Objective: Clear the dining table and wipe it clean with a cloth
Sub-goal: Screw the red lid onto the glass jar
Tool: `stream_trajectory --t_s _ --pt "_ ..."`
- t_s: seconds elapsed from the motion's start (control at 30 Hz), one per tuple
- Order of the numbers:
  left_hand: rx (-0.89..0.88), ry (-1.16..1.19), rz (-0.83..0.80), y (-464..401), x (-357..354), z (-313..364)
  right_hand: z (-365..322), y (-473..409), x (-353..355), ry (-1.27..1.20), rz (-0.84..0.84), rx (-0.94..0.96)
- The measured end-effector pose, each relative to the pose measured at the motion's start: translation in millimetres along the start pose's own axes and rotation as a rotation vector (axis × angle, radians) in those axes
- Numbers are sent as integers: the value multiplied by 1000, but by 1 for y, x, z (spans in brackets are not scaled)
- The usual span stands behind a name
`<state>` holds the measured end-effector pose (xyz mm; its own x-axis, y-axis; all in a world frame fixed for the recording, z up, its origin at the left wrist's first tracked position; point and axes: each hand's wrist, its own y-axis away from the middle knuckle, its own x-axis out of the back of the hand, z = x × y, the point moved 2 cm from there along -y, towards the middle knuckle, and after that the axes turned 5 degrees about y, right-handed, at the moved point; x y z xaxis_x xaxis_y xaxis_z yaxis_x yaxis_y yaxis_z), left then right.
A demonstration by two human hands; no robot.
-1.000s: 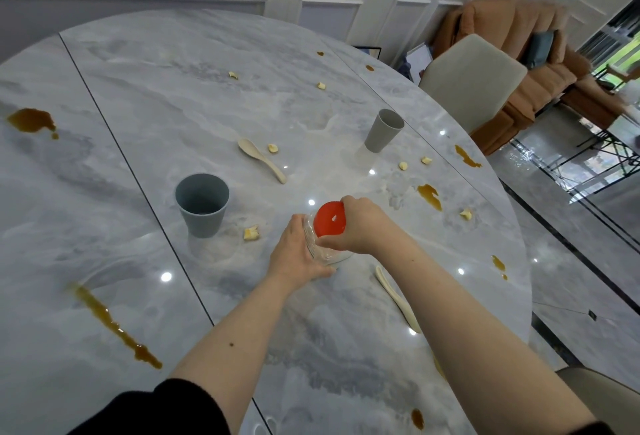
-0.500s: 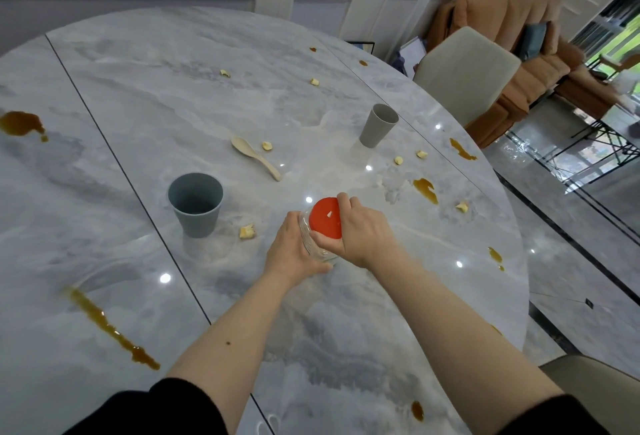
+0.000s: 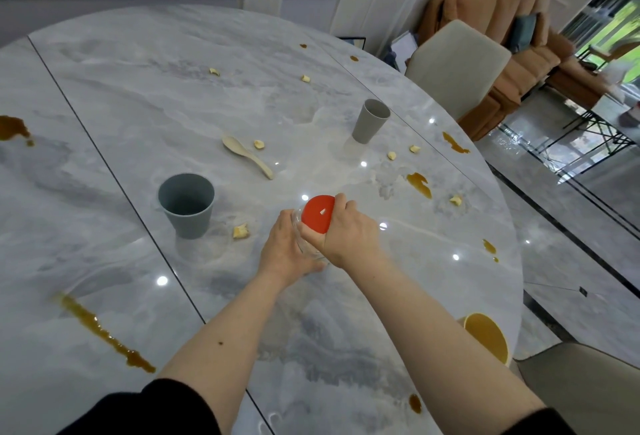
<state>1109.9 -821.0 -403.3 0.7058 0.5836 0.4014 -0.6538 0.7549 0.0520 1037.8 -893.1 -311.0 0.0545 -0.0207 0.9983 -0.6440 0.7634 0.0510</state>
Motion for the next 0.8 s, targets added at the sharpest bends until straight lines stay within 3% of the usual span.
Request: stream_trajectory --t_s 0.3,0.5,0.8 --pt "-9 -5 -8 0 0 3 4 2 0 -22 18 30" --pt "26 70 81 2 4 15 9 4 16 -107 -8 69" --pt "-140 81 154 -10 63 97 -8 14 108 -204 281 94"
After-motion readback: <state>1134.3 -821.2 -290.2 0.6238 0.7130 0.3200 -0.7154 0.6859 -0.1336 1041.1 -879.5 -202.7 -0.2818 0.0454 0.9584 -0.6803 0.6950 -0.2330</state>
